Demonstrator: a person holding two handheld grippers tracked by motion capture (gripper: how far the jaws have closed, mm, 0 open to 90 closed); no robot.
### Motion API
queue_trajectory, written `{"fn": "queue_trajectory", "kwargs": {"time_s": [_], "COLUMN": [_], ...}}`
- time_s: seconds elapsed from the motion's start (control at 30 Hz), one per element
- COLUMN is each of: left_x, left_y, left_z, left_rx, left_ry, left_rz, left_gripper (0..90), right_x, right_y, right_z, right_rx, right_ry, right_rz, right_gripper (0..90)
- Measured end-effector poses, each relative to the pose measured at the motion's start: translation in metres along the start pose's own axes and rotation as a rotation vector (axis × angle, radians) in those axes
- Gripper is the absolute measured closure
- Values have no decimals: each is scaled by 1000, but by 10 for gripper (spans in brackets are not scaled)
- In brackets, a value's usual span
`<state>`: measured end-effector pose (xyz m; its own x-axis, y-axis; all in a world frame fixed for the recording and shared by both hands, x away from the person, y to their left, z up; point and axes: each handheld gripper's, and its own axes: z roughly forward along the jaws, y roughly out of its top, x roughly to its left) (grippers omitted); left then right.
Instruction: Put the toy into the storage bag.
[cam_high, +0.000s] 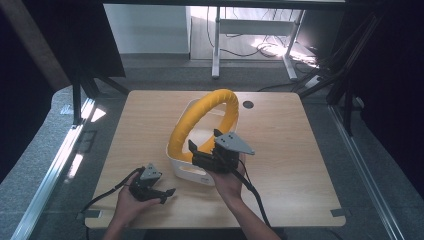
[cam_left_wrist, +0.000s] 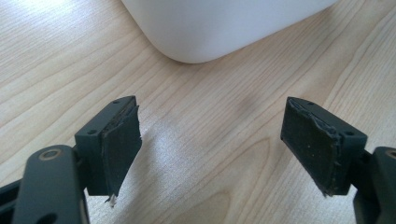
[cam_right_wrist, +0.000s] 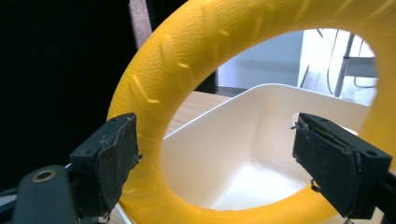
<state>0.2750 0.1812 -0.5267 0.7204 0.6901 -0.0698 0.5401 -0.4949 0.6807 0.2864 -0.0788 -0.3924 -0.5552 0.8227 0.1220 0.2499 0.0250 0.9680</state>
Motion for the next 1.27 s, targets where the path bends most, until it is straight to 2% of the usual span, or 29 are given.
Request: {"fn": "queue_trajectory", "kwargs": {"time_s": [0.17,0.23,0.3,0.33,0.37,0.4,0.43,0.47,0.53,0.63,0.7,0.73,0.97,1.27], "left_x": [1,2,2,2,2,2,2,2,2,1,1,1,1,1], "left_y": [0,1,1,1,1,1,1,1,1,1,1,1,1,1], "left_z": [-1,-1,0,0,0,0,0,0,1,2,2,2,2,3], "left_rx": [0,-2,0,0,0,0,0,1,1,5,6,8,6,10], "left_ry": [2,2,3,2,2,2,2,3,4,3,3,3,4,5], "left_rz": [1,1,1,1,1,0,0,0,-2,-6,-5,-4,-3,-2], "left_gripper": [201,201,201,201,201,201,201,201,201,201,201,201,201,201], "right_x": [-10,-17,-26,-36,-36,-46,-46,-56,-61,-79,-83,-90,-106,-109], "right_y": [-2,-5,-8,-10,-10,-14,-14,-18,-20,-28,-30,-34,-41,-43], "right_z": [-11,-16,-22,-28,-28,-34,-34,-41,-44,-56,-58,-61,-65,-65], "right_rx": [-13,-6,-2,-1,-1,5,5,4,2,8,11,14,24,24], "right_ry": [6,-9,-26,-44,-44,-60,-60,-68,-73,-92,-100,-117,-129,-129], "right_rz": [3,-4,-22,-39,-39,-53,-53,-51,-50,-37,-37,-43,-22,-26], "right_gripper": [156,160,165,178,178,182,182,190,193,204,206,210,234,256]}}
